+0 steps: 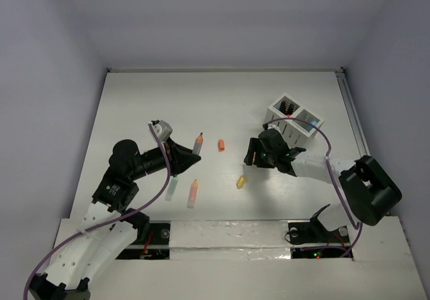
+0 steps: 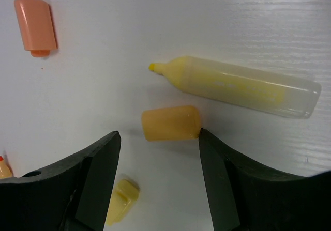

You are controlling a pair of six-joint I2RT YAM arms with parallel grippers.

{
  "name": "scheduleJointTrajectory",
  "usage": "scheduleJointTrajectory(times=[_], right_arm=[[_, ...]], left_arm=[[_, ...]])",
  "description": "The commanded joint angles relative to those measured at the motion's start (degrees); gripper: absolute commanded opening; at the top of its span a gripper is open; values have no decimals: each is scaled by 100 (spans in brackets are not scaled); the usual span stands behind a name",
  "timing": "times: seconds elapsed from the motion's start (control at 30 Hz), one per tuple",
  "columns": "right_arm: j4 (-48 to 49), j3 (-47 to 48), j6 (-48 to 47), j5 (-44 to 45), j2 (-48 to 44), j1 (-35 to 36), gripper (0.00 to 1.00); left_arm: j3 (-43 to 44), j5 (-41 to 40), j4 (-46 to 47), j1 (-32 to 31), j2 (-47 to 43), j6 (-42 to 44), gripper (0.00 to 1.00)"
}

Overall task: Sort the stationery into containers
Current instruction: Pick up the pen cap from the center of the board.

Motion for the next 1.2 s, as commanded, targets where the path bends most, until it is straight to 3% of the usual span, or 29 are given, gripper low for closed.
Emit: scheduleJointTrajectory(times=[0.0,0.2,0.43,0.9,1.17], right_arm=[[450,321,-82,43,165,-28,68],[354,611,-354,44,534,-28,64],[46,1069,-750,-281,965,-28,66],[-543,1227,-1286,-114,719,-28,66],[-990,1525,-1664,-132,1026,-28,63]], left_arm=[[-48,0,293,-17,-38,85,0],[-48,-8,284,-17,-30,85,0],[-48,-35,284,-17,-100,85,0],[-57,-44,284,-17,-144,85,0],[-57,-44,284,-17,-144,76,0]])
